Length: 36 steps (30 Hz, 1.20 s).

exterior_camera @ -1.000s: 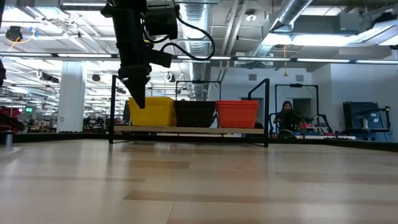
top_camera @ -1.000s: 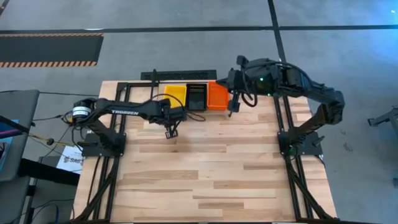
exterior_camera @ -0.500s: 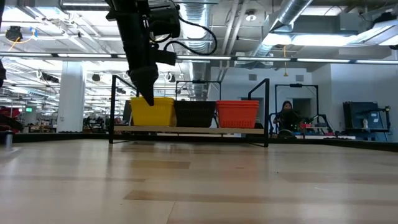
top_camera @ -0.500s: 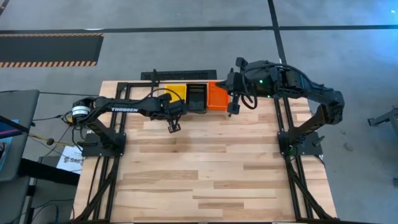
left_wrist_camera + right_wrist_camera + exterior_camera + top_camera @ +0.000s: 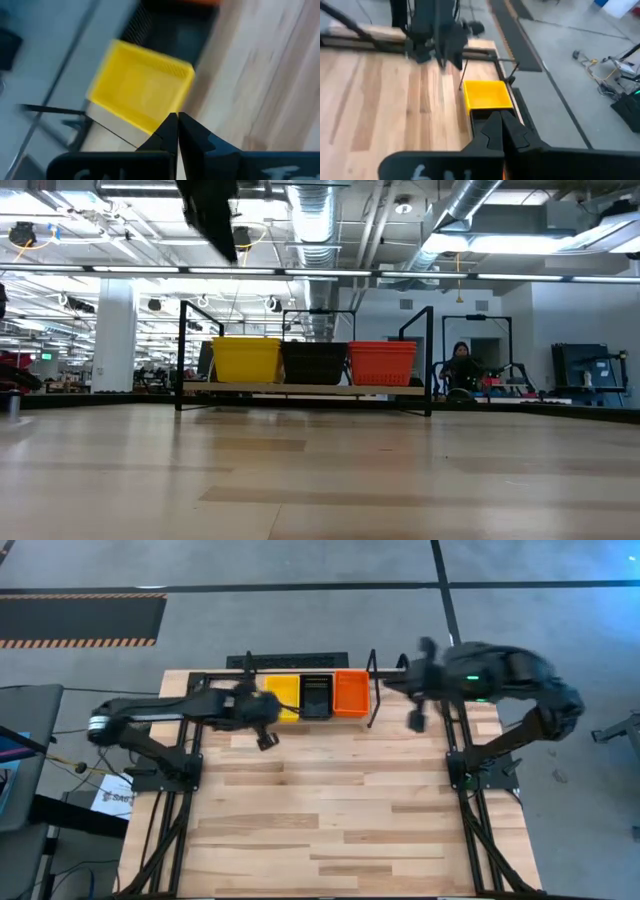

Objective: Stack baskets on shelf by color
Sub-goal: Return to Home Position

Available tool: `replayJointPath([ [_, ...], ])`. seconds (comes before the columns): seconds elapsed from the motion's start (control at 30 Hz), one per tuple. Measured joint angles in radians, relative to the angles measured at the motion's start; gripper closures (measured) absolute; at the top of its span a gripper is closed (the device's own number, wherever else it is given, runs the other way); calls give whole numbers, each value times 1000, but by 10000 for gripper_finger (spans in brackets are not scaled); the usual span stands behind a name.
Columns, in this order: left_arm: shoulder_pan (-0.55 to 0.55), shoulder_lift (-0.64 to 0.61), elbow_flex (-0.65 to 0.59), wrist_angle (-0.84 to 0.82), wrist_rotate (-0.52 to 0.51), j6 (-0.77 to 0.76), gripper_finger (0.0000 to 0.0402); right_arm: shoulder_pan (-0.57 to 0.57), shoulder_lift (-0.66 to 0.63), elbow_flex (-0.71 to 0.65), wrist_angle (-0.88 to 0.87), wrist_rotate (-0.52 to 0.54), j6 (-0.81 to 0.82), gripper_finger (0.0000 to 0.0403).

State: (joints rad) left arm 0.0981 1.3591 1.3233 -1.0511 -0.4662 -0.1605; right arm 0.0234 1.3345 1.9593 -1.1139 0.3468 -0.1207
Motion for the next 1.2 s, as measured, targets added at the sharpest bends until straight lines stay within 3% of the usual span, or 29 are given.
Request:
replayJointPath([
  [0.2,-107,-311,-4,28,-47,-92,401,127,-131,-1,-90,23,110,401],
  [0.33,-195,-537,-118,130,-57,-126,401,252,-222,-113,-38,47,157,402],
  [0.5,-282,-823,-389,377,-67,-121,401,385,-448,-519,214,174,237,402],
  [0.67,-295,-1036,-628,543,-54,-156,401,453,-736,-1012,742,154,222,402],
  [0.77,-295,-1113,-721,577,-12,-182,401,469,-888,-1264,1038,126,202,402],
  [0.87,-295,-1164,-785,587,17,-193,401,465,-1002,-1465,1228,126,231,402],
  [1.03,-295,-1198,-849,596,36,-201,401,423,-1106,-1680,1374,144,312,402],
  [1.2,-293,-1195,-901,596,27,-194,401,335,-1128,-1756,1383,153,321,402],
])
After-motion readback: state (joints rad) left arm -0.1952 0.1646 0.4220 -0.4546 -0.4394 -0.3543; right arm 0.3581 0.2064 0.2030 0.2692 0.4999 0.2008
